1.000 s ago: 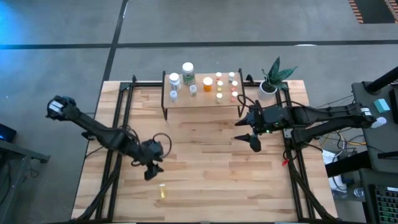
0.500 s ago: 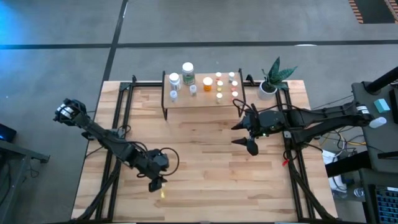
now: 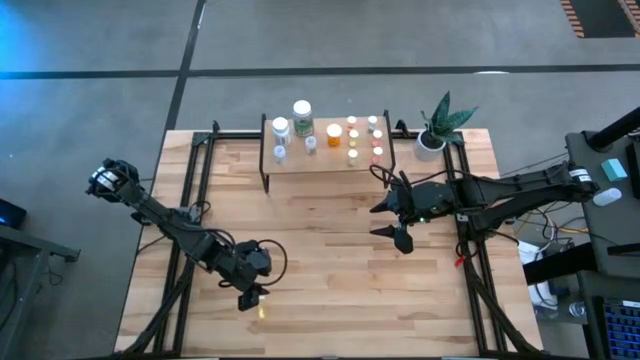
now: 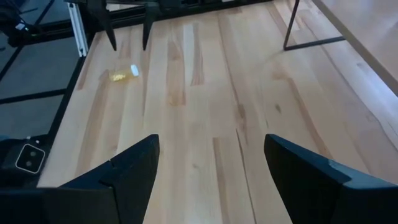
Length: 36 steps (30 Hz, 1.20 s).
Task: Pick and place medicine bottles onto shelf by color
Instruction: Put the yellow pill bottle on the shelf
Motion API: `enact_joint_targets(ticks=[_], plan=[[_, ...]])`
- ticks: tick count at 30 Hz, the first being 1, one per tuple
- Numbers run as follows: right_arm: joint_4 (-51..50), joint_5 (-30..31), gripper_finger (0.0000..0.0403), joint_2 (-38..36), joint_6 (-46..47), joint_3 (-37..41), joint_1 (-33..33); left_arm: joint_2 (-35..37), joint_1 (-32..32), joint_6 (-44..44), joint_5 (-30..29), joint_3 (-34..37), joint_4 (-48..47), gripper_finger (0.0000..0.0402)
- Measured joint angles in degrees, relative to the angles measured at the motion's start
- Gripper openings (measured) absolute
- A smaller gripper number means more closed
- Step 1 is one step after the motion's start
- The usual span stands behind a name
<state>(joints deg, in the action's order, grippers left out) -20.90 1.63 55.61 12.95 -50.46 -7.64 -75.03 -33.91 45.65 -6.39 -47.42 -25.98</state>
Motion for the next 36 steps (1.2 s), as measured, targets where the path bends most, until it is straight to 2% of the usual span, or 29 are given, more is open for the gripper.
enact_joint_targets(ticks=[8, 18, 20, 24, 28, 36], plan=[[0.21, 0.00, 0.0279, -0.02, -0.02, 0.00, 0.00, 0.10, -1.75, 0.34, -0.55, -0.05, 0.01, 0.0233], [0.23, 0.00, 0.0279, -0.04, 0.02, 0.00, 0.00, -0.72, -5.70, 1.27, -7.92, -5.95, -0.79, 0.0233], [0.21, 0.00, 0.0279, -0.04, 0.04, 0.00, 0.00, -1.19, -6.05, 4.51, -10.64, -7.30, -3.05, 0.0233], [0.21, 0.00, 0.0279, -0.04, 0.09, 0.00, 0.00, -2.77, -6.59, 16.47, -15.12, -9.47, -12.57, 0.0233], [0.21, 0.00, 0.0279, -0.07, 0.11, 0.00, 0.00, -4.71, -7.28, 23.74, -15.06, -9.94, -16.98, 0.0233], [0.23, 0.00, 0.0279, -0.07, 0.74, 0.00, 0.00, -7.36, -7.72, 32.61, -13.66, -9.99, -17.02, 0.0233]])
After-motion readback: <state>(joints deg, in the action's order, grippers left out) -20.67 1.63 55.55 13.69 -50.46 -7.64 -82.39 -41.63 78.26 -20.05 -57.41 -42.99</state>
